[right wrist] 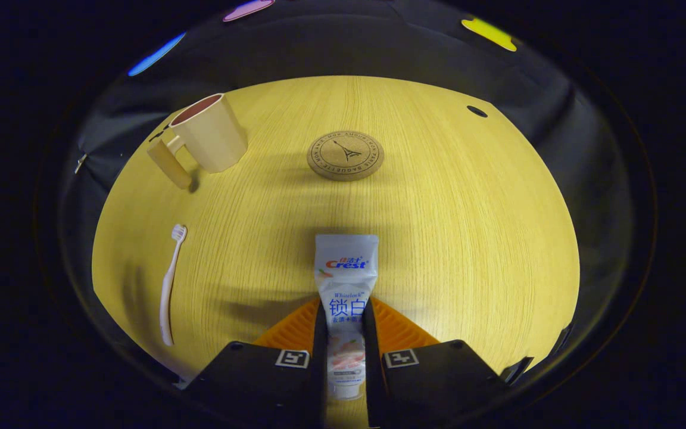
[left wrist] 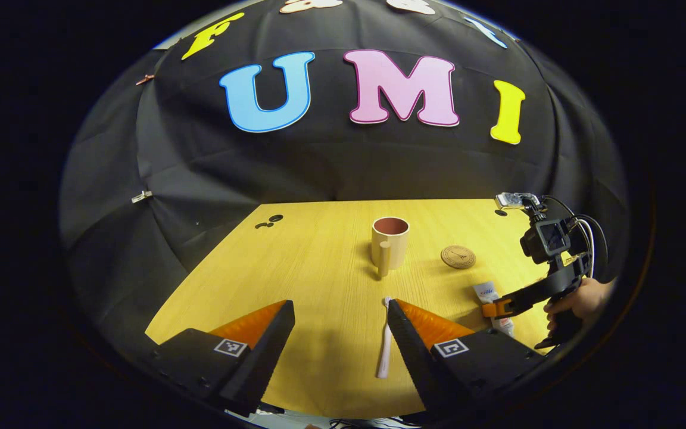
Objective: Put the toothbrush and toothpaste on the desktop into the cup, then pick up the cup and place it on the coaster on the desktop.
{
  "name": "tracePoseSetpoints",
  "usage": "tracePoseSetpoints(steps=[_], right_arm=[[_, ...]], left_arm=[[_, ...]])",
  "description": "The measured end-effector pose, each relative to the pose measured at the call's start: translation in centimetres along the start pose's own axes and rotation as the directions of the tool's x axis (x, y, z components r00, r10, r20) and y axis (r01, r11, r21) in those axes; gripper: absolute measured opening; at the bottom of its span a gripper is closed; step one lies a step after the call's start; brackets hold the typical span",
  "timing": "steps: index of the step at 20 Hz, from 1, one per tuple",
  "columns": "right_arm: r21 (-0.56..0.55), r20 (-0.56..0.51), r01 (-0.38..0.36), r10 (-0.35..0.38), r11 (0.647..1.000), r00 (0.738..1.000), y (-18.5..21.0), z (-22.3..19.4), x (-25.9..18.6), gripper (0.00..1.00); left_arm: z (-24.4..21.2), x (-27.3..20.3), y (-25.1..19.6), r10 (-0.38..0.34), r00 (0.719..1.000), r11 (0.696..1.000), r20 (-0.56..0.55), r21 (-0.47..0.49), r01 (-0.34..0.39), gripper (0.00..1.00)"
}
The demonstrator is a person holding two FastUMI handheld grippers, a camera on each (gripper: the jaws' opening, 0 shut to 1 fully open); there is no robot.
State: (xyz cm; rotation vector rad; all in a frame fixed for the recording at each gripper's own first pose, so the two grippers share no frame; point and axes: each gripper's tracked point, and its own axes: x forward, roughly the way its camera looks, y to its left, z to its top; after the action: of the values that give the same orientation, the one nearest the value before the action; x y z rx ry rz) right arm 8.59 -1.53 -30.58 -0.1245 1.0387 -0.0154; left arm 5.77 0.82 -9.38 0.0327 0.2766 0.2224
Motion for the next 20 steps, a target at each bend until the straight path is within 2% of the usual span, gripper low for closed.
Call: tracePoseSetpoints(steps=[3,9,15,20], right_arm=[[0.005,-0.016,-0.044,0.044,0.999,0.999,0.1,0.0,-0.1,0.27],[0.037,-0.048,-0.112,0.113,0.993,0.992,-0.2,-0.7,-0.7,0.26],[-0.010,0.006,-0.123,0.123,0.992,0.992,-2.6,-0.3,-2.0,0.27],[-0.008,0.044,-0.150,0.151,0.989,0.988,-3.6,0.1,-3.1,0.26]], left_arm=[[-0.8,1.0,-0.1,0.001,1.000,1.000,-0.030,-0.008,-0.001,0.98],[-3.8,3.7,-1.7,-0.060,0.986,0.998,-0.154,-0.008,0.060,0.98],[-8.7,6.6,-4.0,-0.120,0.941,0.991,-0.317,0.022,0.134,0.96],[-11.7,8.4,-5.4,-0.133,0.901,0.989,-0.413,0.005,0.148,0.94]])
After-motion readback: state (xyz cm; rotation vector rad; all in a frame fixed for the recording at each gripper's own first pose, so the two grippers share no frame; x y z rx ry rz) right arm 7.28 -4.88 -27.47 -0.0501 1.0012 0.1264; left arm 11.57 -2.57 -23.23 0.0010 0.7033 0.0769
